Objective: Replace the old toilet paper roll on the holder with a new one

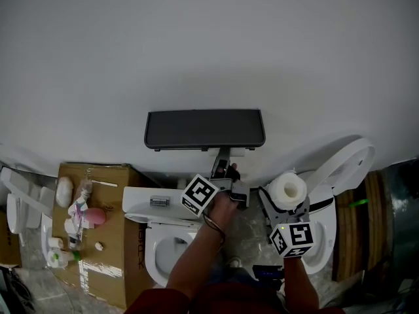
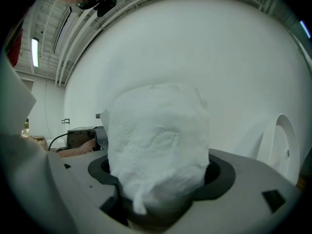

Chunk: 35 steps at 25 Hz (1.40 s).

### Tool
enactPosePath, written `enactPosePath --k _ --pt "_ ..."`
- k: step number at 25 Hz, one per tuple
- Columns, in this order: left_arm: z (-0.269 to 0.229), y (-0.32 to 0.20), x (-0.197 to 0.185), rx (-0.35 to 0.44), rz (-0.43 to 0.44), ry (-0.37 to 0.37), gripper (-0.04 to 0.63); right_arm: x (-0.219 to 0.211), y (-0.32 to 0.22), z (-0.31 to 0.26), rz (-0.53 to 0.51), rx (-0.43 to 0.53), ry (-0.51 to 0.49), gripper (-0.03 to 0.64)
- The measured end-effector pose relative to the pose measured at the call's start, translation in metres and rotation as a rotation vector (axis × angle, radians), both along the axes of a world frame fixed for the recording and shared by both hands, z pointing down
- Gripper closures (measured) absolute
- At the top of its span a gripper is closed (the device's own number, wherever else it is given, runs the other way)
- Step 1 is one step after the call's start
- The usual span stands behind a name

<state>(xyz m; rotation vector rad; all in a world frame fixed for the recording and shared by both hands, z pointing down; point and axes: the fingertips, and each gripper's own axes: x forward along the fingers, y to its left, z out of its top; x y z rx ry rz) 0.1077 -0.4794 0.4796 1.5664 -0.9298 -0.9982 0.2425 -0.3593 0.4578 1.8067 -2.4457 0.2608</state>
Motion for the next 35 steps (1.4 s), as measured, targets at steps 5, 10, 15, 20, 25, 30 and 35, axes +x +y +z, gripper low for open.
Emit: enactPosePath --k 5,10,15,20,25,30,35 --pt "0.000 -0.005 0.000 0.000 -0.026 0.010 0.352 0.003 -0.001 0.006 0.008 -0.013 0.005 0.207" --pt "-0.001 -0.005 0.002 0.008 -0.033 0.018 0.373 0.006 -0.002 0.005 0.013 -0.012 0.002 0.207" --pt "-0.002 -0.003 0.010 0.005 -0.017 0.012 0.373 0.011 -0.001 0.006 0.019 -0.013 0.003 0.207" --pt "-0.007 -0.001 0.018 0.010 -0.015 0.082 0.374 0.020 0.003 0.011 0.037 -0.023 0.003 0.207" --pt "-0.010 -0.001 0.030 0.016 0.008 0.068 0.374 0.026 0.004 0.010 0.049 -0.019 -0.002 0.207" --pt "-0.014 0.003 0.059 0.030 0.065 0.065 0.374 0.039 0.010 0.009 0.075 -0.017 0.002 0.207" --pt "-0.009 0.008 0.092 0.002 0.126 0.046 0.374 0.065 0.022 0.010 0.134 -0.023 0.007 0.207"
